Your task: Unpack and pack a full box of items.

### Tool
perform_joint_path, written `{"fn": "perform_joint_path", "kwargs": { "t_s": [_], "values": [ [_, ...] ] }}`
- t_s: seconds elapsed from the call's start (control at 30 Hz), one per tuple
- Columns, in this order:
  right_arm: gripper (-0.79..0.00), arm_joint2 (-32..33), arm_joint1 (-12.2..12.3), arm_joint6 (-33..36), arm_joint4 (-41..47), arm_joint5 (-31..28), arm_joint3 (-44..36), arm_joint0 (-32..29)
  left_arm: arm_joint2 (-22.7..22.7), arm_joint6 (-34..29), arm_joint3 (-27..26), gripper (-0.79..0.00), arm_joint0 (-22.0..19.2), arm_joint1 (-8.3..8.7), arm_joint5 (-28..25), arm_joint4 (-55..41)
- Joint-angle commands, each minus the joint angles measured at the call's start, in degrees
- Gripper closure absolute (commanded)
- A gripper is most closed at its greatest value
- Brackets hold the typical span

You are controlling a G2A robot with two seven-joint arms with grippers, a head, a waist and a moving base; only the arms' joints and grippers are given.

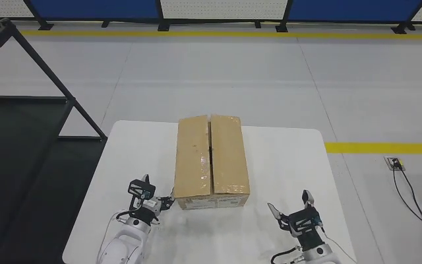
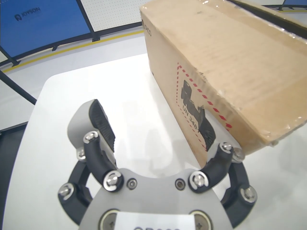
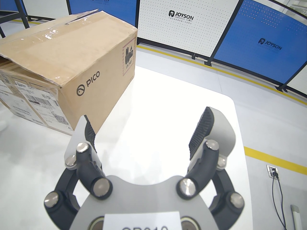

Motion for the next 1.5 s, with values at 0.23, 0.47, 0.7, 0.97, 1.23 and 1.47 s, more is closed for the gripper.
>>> {"fn": "perform_joint_path", "kwargs": {
  "t_s": [0.23,0.47,0.7,0.97,1.23,1.47],
  "values": [
    [-0.785,0.7,-0.2,-0.6,0.1,0.0,0.0,-0.8,0.3,1.1,-0.3,-0.785,1.0,-0.14,-0.1,1.0],
    [-0.785,0.7,-0.3,-0.9,-0.3,-0.2,0.5,-1.0,-0.9,1.1,-0.1,-0.785,1.4,-0.1,0.4,0.0],
    [-0.785,0.6,-0.5,-1.3,-0.3,-0.5,0.8,-0.9,0.3,1.0,-0.4,-0.785,1.8,-0.15,-0.7,2.0],
    [-0.785,1.1,-0.6,-1.7,-0.2,-0.3,1.0,-1.5,2.1,1.2,-0.9,-0.785,1.6,-0.41,-1.6,3.9],
    [-0.785,2.2,-0.7,-1.8,0.3,-0.5,1.2,-1.9,4.9,0.3,-1.0,-0.785,0.0,-0.83,-2.8,5.3],
    [-0.785,3.4,-0.7,-1.9,0.8,-0.7,0.6,-2.5,7.9,-0.7,-1.0,-0.785,-1.7,-1.28,-4.0,7.5]
  ]
}}
